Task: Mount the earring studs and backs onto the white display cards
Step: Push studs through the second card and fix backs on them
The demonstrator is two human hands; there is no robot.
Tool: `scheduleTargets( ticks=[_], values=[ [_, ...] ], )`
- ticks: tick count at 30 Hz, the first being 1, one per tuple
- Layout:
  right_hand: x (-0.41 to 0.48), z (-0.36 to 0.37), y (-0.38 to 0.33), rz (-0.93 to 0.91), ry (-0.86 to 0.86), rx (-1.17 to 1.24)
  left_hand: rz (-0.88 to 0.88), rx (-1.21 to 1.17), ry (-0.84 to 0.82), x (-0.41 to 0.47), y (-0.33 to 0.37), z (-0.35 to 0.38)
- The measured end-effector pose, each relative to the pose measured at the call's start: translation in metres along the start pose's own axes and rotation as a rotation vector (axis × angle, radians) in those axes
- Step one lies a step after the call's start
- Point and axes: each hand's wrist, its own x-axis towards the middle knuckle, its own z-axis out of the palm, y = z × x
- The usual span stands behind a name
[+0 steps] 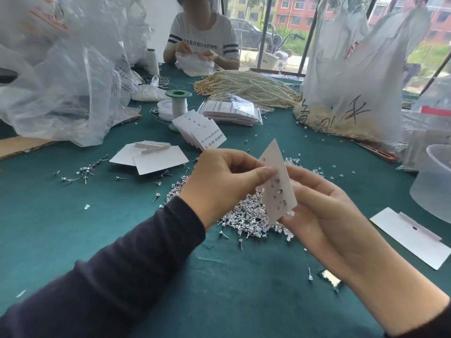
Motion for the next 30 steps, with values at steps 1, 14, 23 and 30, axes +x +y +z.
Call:
scheduleTargets(
  ticks=[1,14,23,30],
  values=[
    [0.0,0.001,0.001,-0.046,0.032,-0.09,-0.006,0.01,0.003,0.0,0.0,0.0],
    [0.002,-0.003,0.009,-0.652,0.267,-1.175,-0.278,-0.212,-0.118,-0.002,-0.006,0.007],
    [0.008,-0.032,-0.017,-0.41,0.373,-1.253,-0.327,-0.298,0.079,0.009,-0.003,-0.007],
    [0.009,-0.042,-0.013,-0.105,0.12,-1.657,-0.506,-0.216,0.058,0.008,-0.004,-0.008]
  ],
)
